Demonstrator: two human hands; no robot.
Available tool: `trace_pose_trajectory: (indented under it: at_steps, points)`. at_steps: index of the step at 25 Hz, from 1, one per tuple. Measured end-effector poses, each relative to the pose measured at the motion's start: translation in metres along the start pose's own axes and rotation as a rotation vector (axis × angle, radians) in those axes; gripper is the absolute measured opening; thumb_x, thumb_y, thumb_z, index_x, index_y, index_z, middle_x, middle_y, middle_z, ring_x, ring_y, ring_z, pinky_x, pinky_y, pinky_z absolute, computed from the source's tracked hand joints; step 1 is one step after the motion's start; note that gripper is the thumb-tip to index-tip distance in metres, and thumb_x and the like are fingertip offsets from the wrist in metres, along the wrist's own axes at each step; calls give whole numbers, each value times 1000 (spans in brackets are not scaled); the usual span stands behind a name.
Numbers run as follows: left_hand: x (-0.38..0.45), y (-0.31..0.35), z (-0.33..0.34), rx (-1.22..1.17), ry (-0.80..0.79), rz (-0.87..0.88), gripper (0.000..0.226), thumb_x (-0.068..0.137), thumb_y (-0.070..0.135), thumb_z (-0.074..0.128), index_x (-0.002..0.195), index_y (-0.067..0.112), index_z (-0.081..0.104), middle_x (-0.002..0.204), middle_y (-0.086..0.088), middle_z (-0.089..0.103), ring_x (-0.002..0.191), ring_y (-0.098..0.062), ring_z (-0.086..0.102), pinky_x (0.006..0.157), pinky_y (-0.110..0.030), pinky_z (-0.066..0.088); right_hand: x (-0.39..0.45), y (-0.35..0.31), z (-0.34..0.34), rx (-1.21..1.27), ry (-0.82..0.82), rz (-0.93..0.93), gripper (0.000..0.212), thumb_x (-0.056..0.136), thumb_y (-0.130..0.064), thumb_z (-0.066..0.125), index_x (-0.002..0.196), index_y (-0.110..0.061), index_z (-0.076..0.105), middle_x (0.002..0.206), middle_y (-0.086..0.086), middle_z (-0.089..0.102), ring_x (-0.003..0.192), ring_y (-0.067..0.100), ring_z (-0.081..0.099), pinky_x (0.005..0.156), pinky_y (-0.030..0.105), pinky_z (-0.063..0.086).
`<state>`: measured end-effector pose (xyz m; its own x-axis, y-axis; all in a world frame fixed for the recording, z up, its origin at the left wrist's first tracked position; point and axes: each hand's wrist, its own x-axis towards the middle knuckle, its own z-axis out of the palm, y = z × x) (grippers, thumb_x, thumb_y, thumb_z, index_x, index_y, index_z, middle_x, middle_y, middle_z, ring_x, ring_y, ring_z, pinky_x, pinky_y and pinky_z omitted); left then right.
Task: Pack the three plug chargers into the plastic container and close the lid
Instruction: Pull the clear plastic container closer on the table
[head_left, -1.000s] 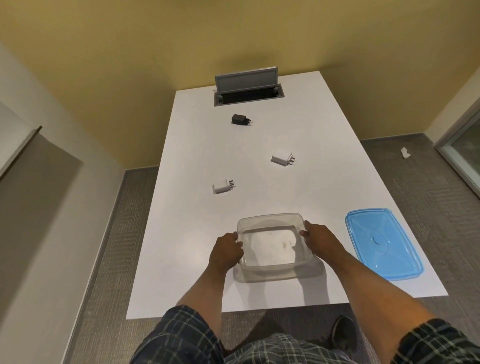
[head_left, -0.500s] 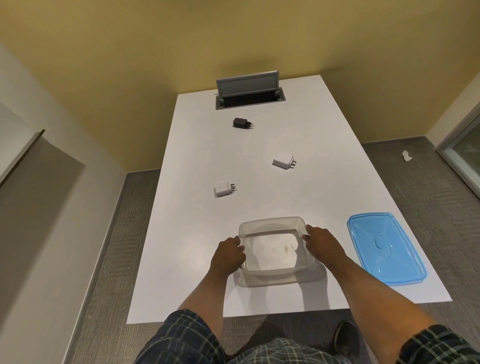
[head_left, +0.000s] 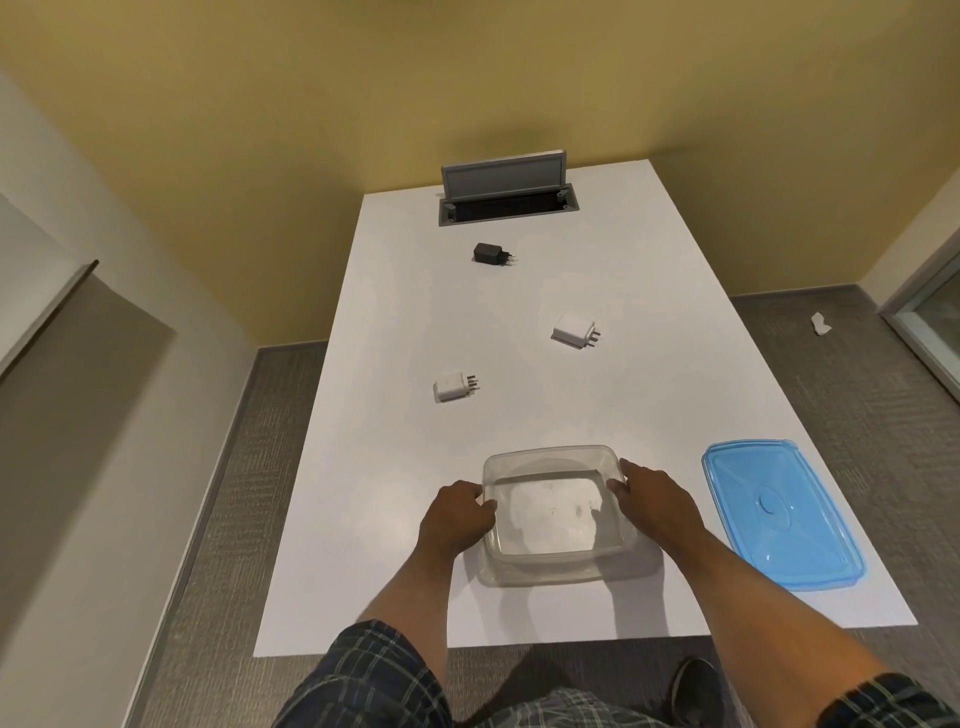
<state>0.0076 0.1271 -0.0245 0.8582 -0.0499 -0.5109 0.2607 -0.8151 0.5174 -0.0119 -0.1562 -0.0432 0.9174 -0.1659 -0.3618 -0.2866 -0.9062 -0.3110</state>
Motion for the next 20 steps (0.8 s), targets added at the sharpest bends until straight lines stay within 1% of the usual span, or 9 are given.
trace_pose_trajectory:
  at_steps: [2,3,5,7,9,10,13,16,20]
  points:
    - [3,-2,-2,35,22,5,42,95,51,51,99,17,75,98,-1,76,98,-22,69,81,-31,53,-2,1,-2,32,-6,6,56,103,-55,33,149,-23,41,132,3,66,121,26,61,94,41,50]
    - [5,-3,-3,45,38,11,45,98,54,47,89,18,72,94,-1,74,95,-23,68,78,-31,51,-2,1,-2,64,8,10,62,102,-60,31,153,-25,36,137,0,62,126,24,58,97,41,48]
    - [8,-6,-5,63,81,18,50,102,53,38,69,21,56,82,-2,67,87,-27,65,75,-34,49,-2,0,-2,134,73,7,63,100,-63,29,153,-29,36,140,-3,59,127,20,57,99,41,47]
    - [12,-9,-9,94,128,29,47,105,46,34,68,20,48,85,-5,67,90,-30,65,78,-37,53,2,-4,-5,182,154,-7,59,101,-62,32,149,-29,41,138,-3,59,123,20,59,98,41,49]
    - [18,-11,-16,113,182,50,37,106,39,36,85,16,57,101,-8,68,103,-31,64,88,-42,53,8,-12,-11,196,227,-28,55,102,-56,37,146,-25,46,136,1,59,121,23,59,99,43,48]
    - [22,-12,-20,113,213,52,32,106,36,38,104,15,62,114,-8,67,113,-31,62,94,-42,52,13,-17,-15,186,262,-48,53,102,-53,40,144,-22,49,135,4,60,121,26,59,99,44,48]
    - [37,-16,-33,155,270,44,44,105,30,42,144,13,49,149,-7,50,133,-32,52,106,-41,44,29,-34,-26,154,323,-99,49,103,-46,45,141,-18,53,135,7,60,121,29,59,100,44,46]
    - [55,-22,-45,239,285,61,56,103,28,45,156,12,34,165,-6,30,144,-31,40,112,-41,39,51,-57,-34,134,309,-129,49,102,-43,48,144,-18,51,141,6,56,126,29,56,102,43,45]
    - [88,-32,-57,323,281,56,70,100,24,45,163,13,16,172,-3,8,157,-24,19,118,-42,35,86,-87,-35,34,231,-196,55,100,-41,52,150,-17,43,146,6,51,129,29,53,101,43,45]
